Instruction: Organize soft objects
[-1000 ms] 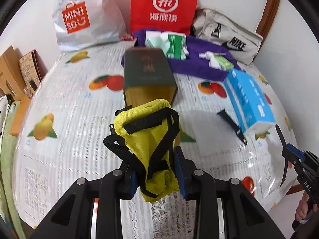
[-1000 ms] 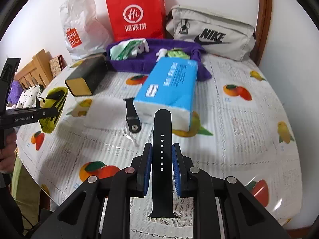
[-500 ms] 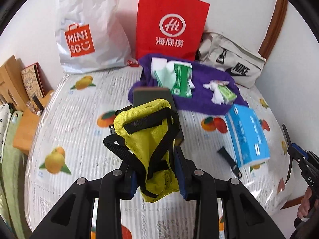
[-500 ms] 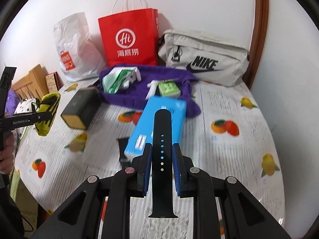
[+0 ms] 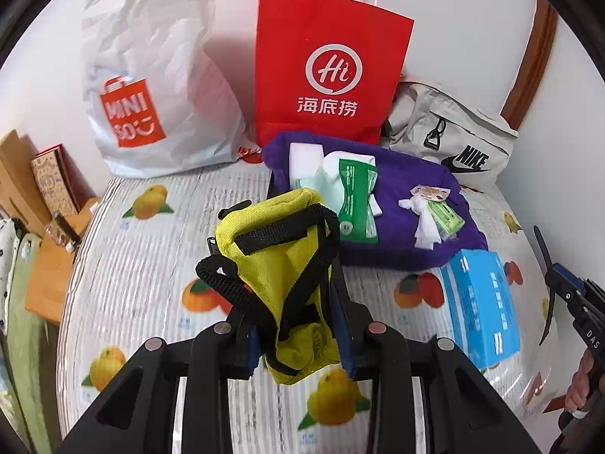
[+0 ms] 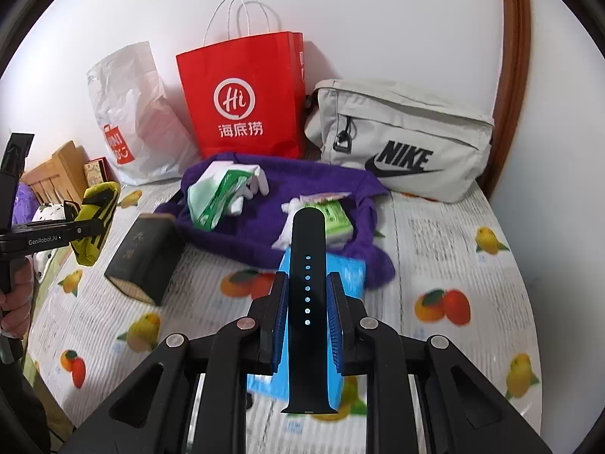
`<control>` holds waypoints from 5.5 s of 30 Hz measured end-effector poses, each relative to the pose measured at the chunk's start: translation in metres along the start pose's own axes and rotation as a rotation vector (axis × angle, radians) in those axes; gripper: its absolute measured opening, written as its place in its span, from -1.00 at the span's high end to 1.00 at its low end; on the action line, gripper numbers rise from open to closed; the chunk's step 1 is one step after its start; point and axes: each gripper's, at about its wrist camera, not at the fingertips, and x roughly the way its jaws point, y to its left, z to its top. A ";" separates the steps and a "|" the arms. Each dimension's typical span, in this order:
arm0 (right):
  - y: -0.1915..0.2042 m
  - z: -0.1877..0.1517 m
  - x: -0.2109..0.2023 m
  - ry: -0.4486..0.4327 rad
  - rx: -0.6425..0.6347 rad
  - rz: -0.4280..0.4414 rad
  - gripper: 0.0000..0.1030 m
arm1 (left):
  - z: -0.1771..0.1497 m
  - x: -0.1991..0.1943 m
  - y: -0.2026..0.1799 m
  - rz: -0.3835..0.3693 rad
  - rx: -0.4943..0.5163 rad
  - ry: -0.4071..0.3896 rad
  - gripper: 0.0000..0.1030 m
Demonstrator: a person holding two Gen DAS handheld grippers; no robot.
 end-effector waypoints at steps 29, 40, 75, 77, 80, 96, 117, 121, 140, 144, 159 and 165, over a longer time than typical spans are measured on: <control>-0.003 0.089 0.149 0.059 -0.026 0.062 0.61 | 0.091 0.122 -0.007 -0.103 -0.026 0.087 0.36; -0.008 0.089 0.186 0.127 -0.020 0.053 0.61 | 0.098 0.162 -0.020 -0.116 -0.033 0.142 0.14; 0.004 0.064 0.099 0.117 0.016 0.090 0.07 | 0.074 0.050 -0.018 -0.043 0.024 0.055 -0.45; 0.009 0.054 0.083 0.107 0.014 0.094 0.07 | 0.065 0.035 -0.022 -0.032 0.030 0.050 -0.45; 0.018 0.040 0.061 0.103 -0.003 0.095 0.07 | 0.047 0.015 -0.028 -0.021 0.028 0.043 -0.45; 0.036 -0.059 -0.021 0.113 -0.015 0.152 0.12 | -0.054 -0.045 -0.042 0.011 0.020 0.061 -0.45; 0.044 -0.127 0.040 0.186 -0.033 0.208 0.55 | -0.127 -0.005 -0.037 0.005 -0.018 0.183 -0.45; 0.045 -0.129 0.050 0.188 -0.036 0.189 0.54 | -0.129 0.005 -0.038 0.000 -0.015 0.206 -0.45; 0.047 -0.136 0.029 0.213 -0.066 0.164 0.75 | -0.139 0.011 -0.031 -0.043 -0.027 0.221 -0.45; 0.047 -0.142 0.020 0.238 -0.096 0.145 0.80 | -0.143 0.009 -0.031 -0.049 -0.019 0.227 -0.45; 0.050 -0.135 0.040 0.227 -0.076 0.176 0.20 | -0.144 0.013 -0.023 -0.047 -0.037 0.238 -0.45; 0.057 -0.130 0.046 0.204 -0.133 0.155 0.51 | -0.144 0.019 -0.023 -0.050 -0.043 0.254 -0.45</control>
